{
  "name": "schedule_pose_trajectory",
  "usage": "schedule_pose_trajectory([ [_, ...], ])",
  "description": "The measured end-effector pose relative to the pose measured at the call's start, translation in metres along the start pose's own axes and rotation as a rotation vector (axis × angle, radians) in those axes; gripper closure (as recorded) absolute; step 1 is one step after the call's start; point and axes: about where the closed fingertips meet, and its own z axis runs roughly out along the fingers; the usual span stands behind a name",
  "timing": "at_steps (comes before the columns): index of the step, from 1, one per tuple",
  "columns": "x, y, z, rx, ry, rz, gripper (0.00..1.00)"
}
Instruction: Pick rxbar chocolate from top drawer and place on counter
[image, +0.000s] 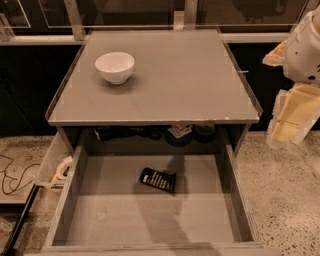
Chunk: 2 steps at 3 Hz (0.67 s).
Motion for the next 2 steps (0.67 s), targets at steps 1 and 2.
schedule_pose_trajectory([
  [1, -0.001, 0.004, 0.004, 0.0, -0.01, -0.002, 0.0],
  [2, -0.002, 0.019, 0.038, -0.025, -0.039, 0.015, 0.0],
])
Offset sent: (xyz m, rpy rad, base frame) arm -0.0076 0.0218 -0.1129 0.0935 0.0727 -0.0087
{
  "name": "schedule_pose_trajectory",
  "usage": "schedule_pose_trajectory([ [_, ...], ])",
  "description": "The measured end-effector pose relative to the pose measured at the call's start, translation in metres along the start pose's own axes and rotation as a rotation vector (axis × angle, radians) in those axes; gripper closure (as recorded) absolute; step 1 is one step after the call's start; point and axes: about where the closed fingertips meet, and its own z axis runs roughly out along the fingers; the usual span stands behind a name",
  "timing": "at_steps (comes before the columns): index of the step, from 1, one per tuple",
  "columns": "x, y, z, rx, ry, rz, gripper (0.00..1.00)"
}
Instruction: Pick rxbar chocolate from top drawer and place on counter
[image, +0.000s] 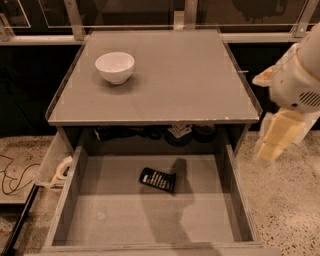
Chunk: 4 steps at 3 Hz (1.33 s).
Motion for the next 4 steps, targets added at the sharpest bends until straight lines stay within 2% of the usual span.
schedule_pose_trajectory([
  [1, 0.003, 0.014, 0.048, -0.041, -0.028, 0.016, 0.0],
  [2, 0.003, 0.031, 0.092, -0.063, -0.102, 0.008, 0.0],
  [3, 0.002, 0.038, 0.132, -0.057, -0.223, -0.03, 0.0],
  [4, -0.003, 0.04, 0.16, -0.057, -0.312, -0.098, 0.0],
])
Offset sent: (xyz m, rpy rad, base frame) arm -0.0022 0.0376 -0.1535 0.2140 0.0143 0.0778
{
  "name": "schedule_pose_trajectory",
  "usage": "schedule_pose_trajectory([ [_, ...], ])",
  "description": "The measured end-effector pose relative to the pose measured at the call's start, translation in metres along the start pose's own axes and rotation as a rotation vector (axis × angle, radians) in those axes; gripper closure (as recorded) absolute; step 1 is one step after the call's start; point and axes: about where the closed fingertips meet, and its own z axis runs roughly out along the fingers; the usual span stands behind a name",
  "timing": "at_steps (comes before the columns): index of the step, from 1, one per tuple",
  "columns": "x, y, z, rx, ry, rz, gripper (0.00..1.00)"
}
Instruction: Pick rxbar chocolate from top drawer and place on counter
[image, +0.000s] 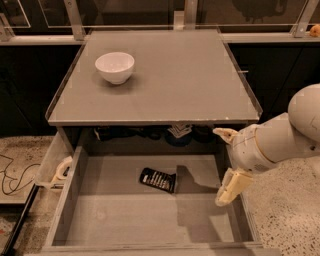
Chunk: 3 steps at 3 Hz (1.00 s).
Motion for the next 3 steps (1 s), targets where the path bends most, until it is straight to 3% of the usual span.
schedule_pose_trajectory([
  [1, 0.0, 0.0, 0.0, 0.0, 0.0, 0.0, 0.0],
  [3, 0.0, 0.002, 0.056, -0.062, -0.069, 0.017, 0.0],
])
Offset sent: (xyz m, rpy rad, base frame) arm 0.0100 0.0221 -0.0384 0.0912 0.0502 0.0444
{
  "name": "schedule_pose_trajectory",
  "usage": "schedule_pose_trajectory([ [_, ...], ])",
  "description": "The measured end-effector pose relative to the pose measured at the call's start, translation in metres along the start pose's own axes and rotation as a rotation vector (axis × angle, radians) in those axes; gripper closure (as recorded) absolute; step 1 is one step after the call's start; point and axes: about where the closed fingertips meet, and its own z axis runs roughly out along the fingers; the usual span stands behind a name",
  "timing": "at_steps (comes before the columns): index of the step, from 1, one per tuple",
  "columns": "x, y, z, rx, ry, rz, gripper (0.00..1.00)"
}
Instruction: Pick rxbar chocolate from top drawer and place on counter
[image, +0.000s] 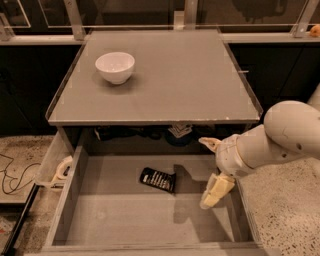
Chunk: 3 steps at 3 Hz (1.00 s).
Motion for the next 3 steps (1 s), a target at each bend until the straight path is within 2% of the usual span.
schedule_pose_trajectory([
  [1, 0.008, -0.004, 0.04, -0.032, -0.035, 0.052, 0.0],
  [2, 0.005, -0.007, 0.073, -0.056, -0.069, 0.079, 0.0],
  [3, 0.002, -0.01, 0.095, -0.076, -0.098, 0.103, 0.0],
])
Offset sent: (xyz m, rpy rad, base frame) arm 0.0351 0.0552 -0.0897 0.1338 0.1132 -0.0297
